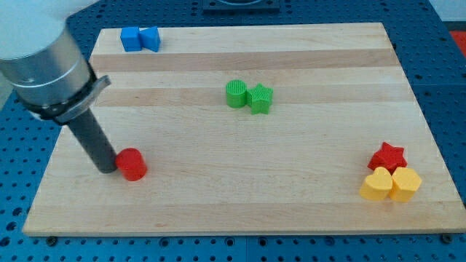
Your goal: Slide the yellow hexagon to the yellow heart
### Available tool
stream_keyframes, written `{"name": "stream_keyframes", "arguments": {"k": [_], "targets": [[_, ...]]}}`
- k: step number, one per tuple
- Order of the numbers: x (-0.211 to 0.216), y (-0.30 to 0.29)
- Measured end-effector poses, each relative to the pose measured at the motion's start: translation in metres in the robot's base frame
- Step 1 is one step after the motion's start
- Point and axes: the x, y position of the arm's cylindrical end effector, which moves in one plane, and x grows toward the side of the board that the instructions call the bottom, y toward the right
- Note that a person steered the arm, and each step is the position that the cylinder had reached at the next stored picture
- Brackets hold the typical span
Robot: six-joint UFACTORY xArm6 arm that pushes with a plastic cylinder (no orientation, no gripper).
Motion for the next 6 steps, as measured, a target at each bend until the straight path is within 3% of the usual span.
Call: {"name": "stream_keyframes", "arguments": {"k": [3,6], "targets": [[0.002,0.093],[0.042,0.148]]}}
